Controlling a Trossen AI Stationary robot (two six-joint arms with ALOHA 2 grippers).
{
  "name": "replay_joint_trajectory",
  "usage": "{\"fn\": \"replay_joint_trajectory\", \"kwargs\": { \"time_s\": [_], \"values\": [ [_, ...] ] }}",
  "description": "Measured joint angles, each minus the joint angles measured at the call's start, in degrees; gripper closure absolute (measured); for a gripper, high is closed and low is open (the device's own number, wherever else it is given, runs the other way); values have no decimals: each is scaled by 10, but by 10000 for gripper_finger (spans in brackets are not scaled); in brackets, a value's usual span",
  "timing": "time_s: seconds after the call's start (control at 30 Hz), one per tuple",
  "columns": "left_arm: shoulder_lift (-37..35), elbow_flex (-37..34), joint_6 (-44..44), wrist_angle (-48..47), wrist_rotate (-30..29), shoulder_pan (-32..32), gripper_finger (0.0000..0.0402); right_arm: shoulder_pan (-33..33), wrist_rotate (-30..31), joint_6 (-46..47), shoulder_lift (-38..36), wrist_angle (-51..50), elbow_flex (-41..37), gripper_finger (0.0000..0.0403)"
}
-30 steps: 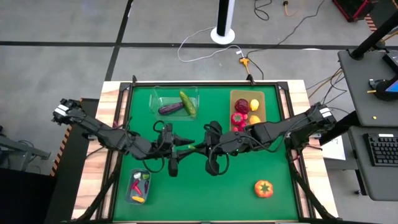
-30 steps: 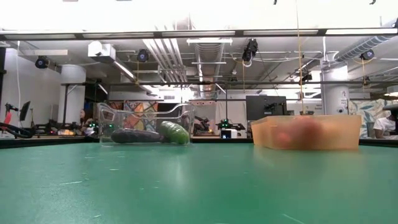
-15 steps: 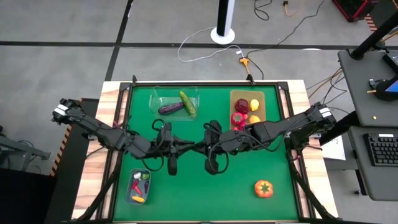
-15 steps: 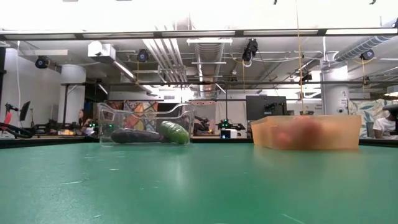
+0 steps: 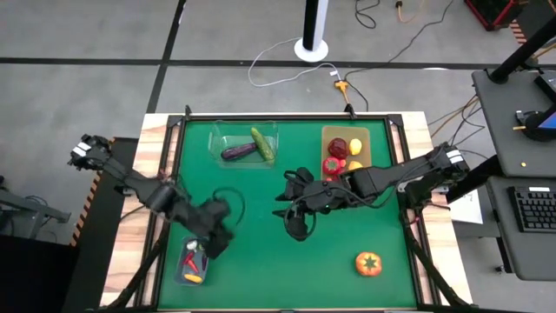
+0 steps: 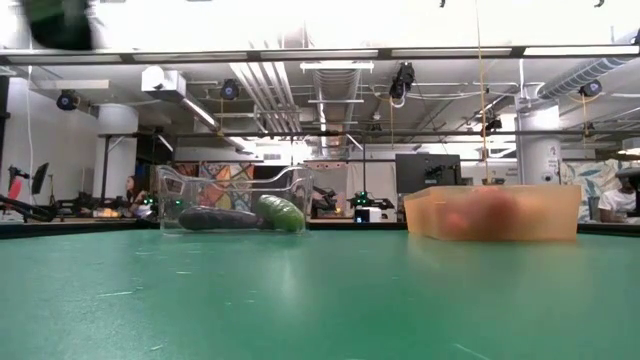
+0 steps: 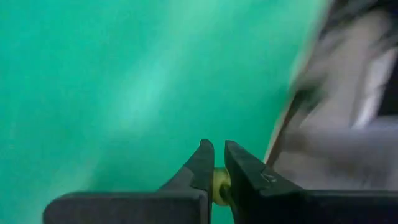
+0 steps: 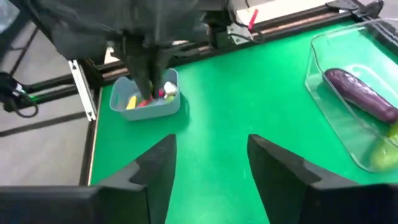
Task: Sort produce into baskets
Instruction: Put the green chili pepper into the blue bin, then put the orange tomato into the orange bin
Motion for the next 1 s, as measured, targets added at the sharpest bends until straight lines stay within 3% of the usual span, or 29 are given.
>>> {"fn": "replay_joint_trajectory", "kwargs": {
  "time_s": [0.1, 0.17, 0.43, 0.7, 0.9, 1.0],
  "values": [
    [23, -1, -102, -120, 87, -52, 395, -3, 0, 0, 0, -14, 0, 205],
    [39, -1, -144, -147, 107, -87, 395, -5, 0, 0, 0, -16, 0, 202],
    [111, -4, -174, -149, 97, -125, 380, -16, 0, 5, 0, -16, 0, 202],
    [160, -4, -173, -153, 131, -125, 295, -21, -30, 58, 0, -57, 3, 202],
    [154, 25, -151, -154, 127, -116, 243, -21, -76, 146, -5, -157, 4, 202],
    [148, 73, -104, -155, 77, -107, 232, -16, -133, 240, -15, -270, 4, 202]
  ]
}}
